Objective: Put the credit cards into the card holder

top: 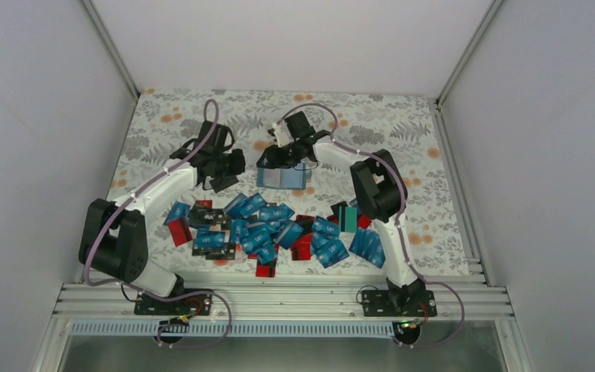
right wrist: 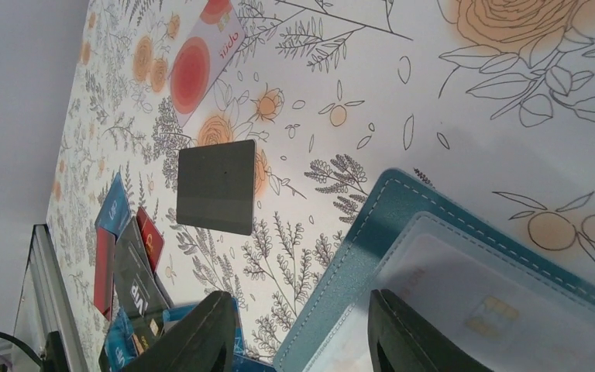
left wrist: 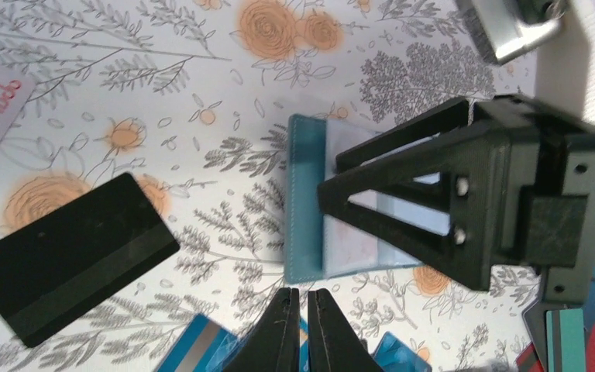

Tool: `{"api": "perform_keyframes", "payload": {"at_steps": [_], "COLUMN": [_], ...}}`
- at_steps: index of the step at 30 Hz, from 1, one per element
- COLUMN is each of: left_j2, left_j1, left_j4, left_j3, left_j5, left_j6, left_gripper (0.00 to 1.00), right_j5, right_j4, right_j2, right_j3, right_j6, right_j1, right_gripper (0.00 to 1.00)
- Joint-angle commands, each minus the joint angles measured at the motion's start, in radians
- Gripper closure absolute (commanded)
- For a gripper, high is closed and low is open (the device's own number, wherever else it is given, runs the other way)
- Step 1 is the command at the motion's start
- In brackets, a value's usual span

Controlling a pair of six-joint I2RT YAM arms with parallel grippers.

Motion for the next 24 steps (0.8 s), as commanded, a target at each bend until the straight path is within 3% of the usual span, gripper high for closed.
{"api": "perform_keyframes", "payload": {"at_steps": [1, 15, 24], "left_j2": [-0.065, -0.211, -0.272], "left_j1": [-0.011, -0.072, -0.192], "left_j4": [-0.061, -0.181, -0.162], "left_j3": [-0.039, -0.135, -0.215], "left_j5": [-0.043, -0.077, -0.017], "left_j6": [0.018, 0.013, 0.036], "left_gripper": [0.94, 0.87, 0.73], "right_j5": [0.035, 0.145, 0.243], "right_j4": [-0.061, -0.085, -0.034], "right_j2": [-0.079, -0.185, -0.415], "right_j3": [0.043, -0.042, -0.354], "right_j6": [-0.044, -0.047, -0.001], "right_j1": [0.002, 0.001, -0.001], "right_gripper": [0.54, 0.52, 0.52]}}
